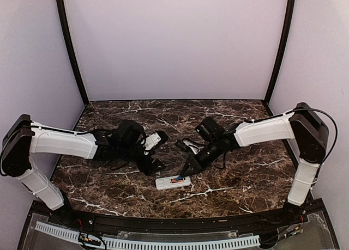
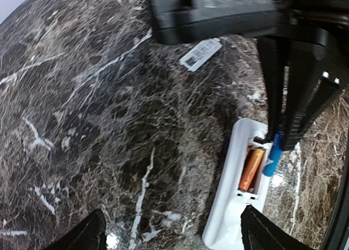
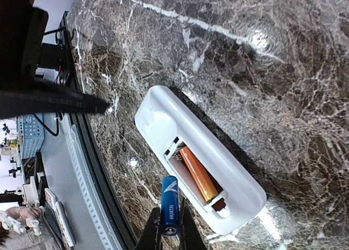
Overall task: Load the batteries into the remote control
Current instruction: Load the battery into the battery compartment.
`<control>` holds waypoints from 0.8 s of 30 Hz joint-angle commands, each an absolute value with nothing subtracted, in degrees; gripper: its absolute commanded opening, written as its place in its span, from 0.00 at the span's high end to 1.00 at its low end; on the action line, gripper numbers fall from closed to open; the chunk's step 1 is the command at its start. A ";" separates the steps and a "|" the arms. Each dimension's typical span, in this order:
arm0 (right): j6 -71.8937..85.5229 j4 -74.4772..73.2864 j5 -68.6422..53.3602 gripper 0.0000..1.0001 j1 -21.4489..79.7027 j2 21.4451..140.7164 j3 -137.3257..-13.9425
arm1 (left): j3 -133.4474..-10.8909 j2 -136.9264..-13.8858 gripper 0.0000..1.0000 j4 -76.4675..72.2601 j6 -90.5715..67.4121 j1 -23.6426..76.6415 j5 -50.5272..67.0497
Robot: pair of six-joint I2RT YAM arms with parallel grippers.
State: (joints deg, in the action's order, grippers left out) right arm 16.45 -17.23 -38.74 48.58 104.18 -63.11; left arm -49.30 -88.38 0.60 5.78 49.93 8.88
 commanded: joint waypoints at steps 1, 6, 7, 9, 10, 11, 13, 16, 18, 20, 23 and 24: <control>13.70 -19.89 -38.07 1.00 49.74 106.08 -64.81 | -45.86 -86.94 0.16 -3.25 0.33 49.42 5.19; 13.32 -20.06 -37.29 1.00 49.83 107.64 -65.83 | -45.80 -88.08 0.16 -3.47 0.30 49.05 4.37; 13.17 -20.30 -36.79 1.00 49.83 107.99 -66.09 | -45.97 -88.49 0.16 -3.15 0.37 49.05 4.29; 12.73 -21.10 -36.17 1.00 49.84 108.41 -66.61 | -46.08 -88.72 0.16 -2.93 0.68 49.04 4.15; 12.48 -21.37 -36.13 1.00 49.81 108.45 -66.78 | -46.07 -88.69 0.16 -2.96 0.94 49.02 4.18; 12.28 -21.63 -36.35 1.00 49.83 108.46 -66.91 | -46.01 -88.69 0.16 -2.98 1.04 49.03 4.20; 12.06 -21.62 -37.55 1.00 49.83 108.34 -67.25 | -45.93 -88.61 0.16 -2.94 1.50 49.02 4.40; 12.17 -21.14 -39.61 1.00 49.79 107.62 -68.03 | -45.88 -88.69 0.17 -2.82 2.21 48.96 4.64; 12.21 -20.99 -39.85 1.00 49.83 107.18 -68.64 | -45.81 -88.57 0.17 -2.86 2.33 49.02 4.70; 12.22 -20.83 -39.82 1.00 49.83 107.20 -69.07 | -45.61 -88.38 0.17 -3.20 2.35 49.03 4.69; 12.80 -19.91 -39.48 1.00 49.82 107.97 -68.70 | -45.45 -88.36 0.17 -3.35 2.40 49.00 4.59; 12.83 -19.77 -39.32 1.00 49.83 108.40 -68.72 | -45.44 -88.45 0.17 -3.23 2.43 49.01 4.54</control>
